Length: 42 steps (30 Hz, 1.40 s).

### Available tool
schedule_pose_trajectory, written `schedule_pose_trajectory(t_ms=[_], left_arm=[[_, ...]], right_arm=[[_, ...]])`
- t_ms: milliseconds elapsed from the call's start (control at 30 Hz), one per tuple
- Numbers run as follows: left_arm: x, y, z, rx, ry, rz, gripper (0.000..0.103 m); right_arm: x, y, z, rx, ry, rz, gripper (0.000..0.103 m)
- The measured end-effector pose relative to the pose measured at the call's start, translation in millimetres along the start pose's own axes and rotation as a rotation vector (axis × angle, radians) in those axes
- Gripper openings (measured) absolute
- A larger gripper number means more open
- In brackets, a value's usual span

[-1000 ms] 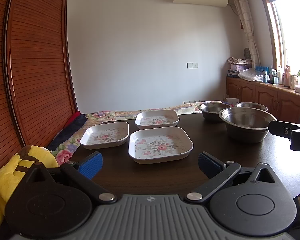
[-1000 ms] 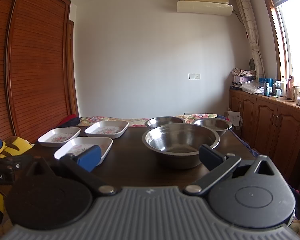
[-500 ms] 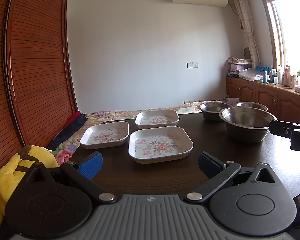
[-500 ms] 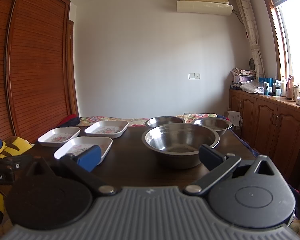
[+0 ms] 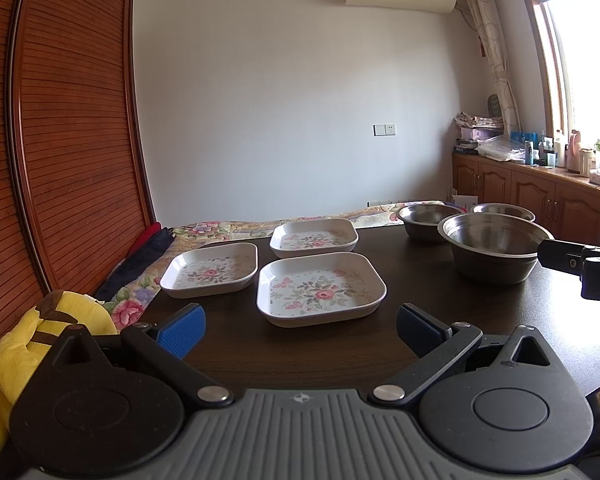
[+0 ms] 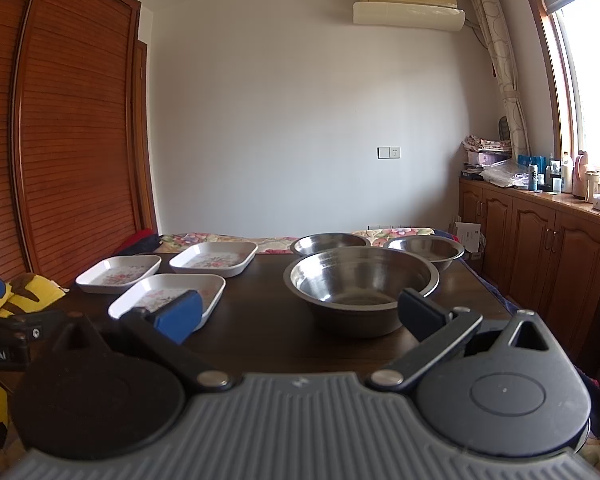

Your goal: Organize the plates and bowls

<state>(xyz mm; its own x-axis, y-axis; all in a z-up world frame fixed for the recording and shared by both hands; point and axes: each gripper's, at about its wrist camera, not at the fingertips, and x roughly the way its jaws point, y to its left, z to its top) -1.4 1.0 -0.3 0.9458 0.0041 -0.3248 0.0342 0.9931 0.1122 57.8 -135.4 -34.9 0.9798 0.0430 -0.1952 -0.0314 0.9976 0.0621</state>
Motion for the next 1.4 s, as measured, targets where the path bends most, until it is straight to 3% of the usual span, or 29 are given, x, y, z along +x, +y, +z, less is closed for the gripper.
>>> schedule_pose_trajectory(t_ms=[567,1167,1400], left_arm=[[17.1,4.0,-11.1,0.012,0.042,0.017,0.103],[48.1,30.0,-4.6,0.040,0.097,0.045,0.103],[55.4,43.4,1.4,-0.004,0.109,-0.002,0.103]], right_arm=[[9.7,2.7,-6.4,0.005,0.019,0.034,0.103],[44.2,30.9,11.6,-0.073,0.065,0.222,0.103],[60.1,38.7,12.7,-0.065,0.096,0.244,0.103]])
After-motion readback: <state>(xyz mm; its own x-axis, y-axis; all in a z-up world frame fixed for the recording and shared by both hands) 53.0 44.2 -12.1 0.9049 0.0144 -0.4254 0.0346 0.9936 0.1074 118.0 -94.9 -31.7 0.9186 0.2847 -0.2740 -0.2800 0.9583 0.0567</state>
